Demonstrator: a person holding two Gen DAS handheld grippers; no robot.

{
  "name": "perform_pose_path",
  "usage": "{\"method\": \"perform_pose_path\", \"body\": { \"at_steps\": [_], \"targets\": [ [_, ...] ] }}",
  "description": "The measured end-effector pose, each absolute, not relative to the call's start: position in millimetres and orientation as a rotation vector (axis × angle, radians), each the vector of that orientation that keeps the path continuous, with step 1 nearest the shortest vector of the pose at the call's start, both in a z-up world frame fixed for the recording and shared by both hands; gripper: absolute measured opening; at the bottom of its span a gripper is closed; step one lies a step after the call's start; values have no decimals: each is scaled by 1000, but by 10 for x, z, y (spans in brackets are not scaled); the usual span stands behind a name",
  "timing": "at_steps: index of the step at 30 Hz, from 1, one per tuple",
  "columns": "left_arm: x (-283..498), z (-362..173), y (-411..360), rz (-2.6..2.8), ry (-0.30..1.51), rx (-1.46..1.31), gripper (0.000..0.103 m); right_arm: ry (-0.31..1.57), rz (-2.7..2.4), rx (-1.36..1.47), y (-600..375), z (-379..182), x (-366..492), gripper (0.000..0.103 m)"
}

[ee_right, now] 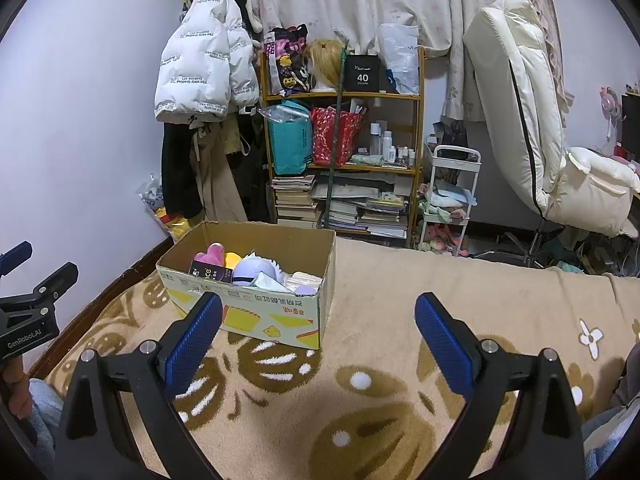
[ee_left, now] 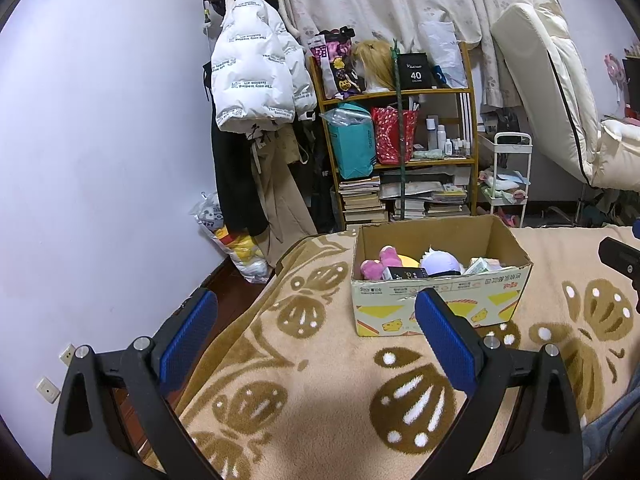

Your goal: Organize soft objects

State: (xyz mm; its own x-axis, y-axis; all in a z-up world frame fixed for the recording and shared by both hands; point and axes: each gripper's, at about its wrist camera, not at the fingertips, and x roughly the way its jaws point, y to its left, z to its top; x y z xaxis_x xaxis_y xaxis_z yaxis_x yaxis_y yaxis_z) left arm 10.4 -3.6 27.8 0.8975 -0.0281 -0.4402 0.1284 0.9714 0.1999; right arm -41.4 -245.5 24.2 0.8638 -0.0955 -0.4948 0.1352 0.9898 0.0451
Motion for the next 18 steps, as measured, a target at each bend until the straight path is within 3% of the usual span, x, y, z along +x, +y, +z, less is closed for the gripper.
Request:
{"method": "perform_pose_path", "body": {
  "at_steps": [18],
  "targets": [
    [121, 240, -35, -77, 465, 215, 98, 523, -125, 84, -2499, 188, -440, 101]
  ]
}}
